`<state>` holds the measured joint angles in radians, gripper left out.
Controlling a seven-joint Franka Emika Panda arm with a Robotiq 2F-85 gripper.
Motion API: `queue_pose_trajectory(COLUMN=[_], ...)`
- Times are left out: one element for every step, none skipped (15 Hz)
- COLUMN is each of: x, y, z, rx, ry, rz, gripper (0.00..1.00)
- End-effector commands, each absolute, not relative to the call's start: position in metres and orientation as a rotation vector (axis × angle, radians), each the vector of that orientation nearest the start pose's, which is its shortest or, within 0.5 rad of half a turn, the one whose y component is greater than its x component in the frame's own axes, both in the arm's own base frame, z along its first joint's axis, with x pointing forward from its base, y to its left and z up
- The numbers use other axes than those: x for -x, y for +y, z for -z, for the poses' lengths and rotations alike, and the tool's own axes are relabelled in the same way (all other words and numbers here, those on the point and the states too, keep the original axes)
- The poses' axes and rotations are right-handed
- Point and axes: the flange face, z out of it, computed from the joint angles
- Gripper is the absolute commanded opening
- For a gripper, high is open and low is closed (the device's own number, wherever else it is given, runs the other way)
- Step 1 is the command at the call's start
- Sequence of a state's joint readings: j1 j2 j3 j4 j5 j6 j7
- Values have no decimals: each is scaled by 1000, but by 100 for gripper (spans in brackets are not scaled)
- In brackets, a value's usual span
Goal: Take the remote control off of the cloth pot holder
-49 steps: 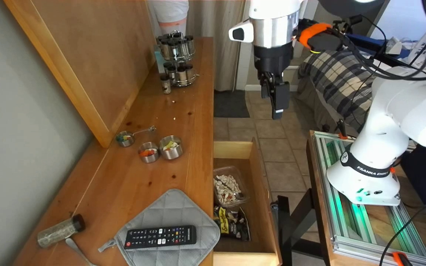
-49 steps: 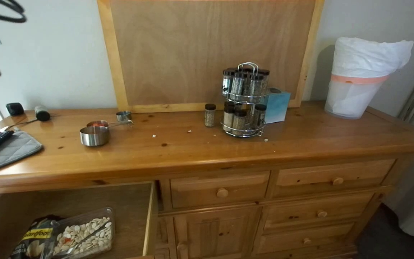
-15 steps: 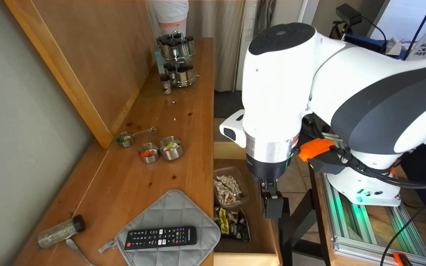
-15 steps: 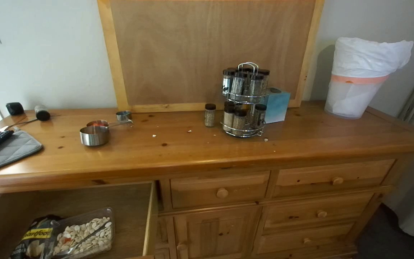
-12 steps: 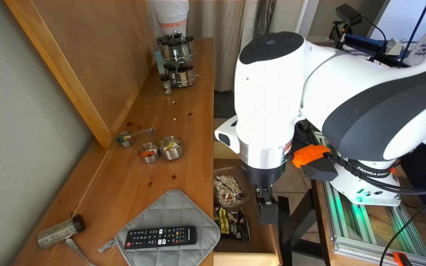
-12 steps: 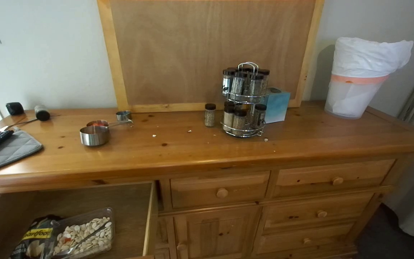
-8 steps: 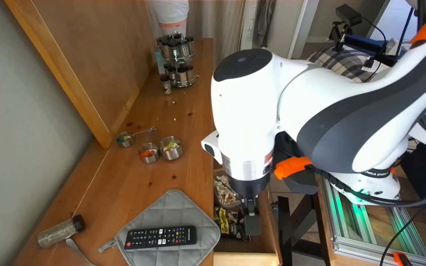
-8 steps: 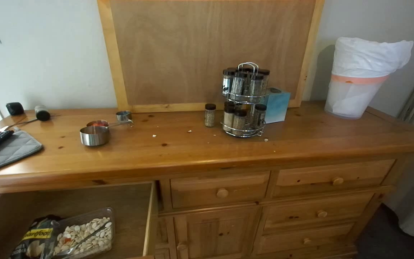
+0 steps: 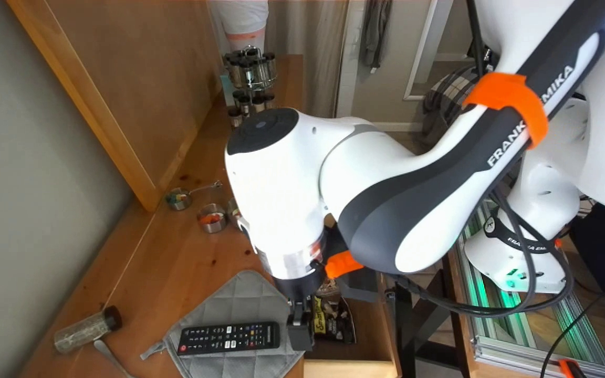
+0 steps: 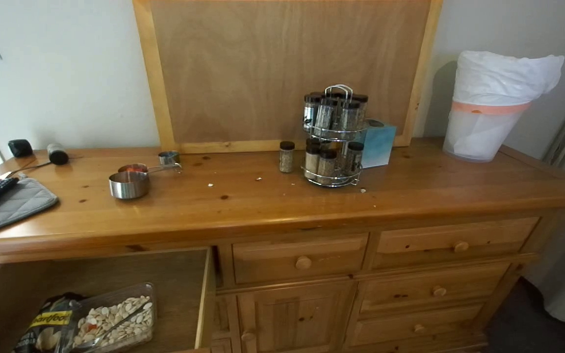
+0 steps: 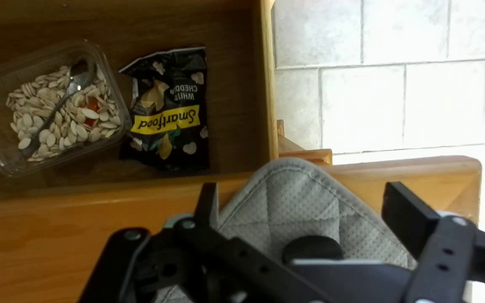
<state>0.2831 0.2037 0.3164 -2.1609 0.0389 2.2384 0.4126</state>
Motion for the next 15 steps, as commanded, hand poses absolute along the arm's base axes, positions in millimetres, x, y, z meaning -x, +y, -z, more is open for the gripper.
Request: queue_pose_trajectory(x=[-485, -493, -499, -504, -508, -512, -515, -519, -524, -526, -530, -532, -534, -536, -538], y=[329, 332, 336, 340, 344, 347, 350, 353, 355, 360, 362, 366, 368, 371, 372], z=[-293, -292, -290, -289, -287, -285, -282, -280, -277, -275, -273, -270, -268, -266, -264], rx=[3113, 3109, 3100, 3099, 3096, 3098, 3100, 3106, 3101, 3099, 3097, 3095, 3097, 3097, 3103], ry=[-239, -230, -230, -225, -219, -205, -192, -173, -153, -148, -135, -125, -116, -109, -100], rz=[-195, -171, -162, -151, -139, -131, -122, -94, -51, -30, -1, 23, 42, 57, 77], gripper=[100, 100, 100, 100, 100, 100, 100, 100, 100, 100, 100, 100, 100, 100, 100])
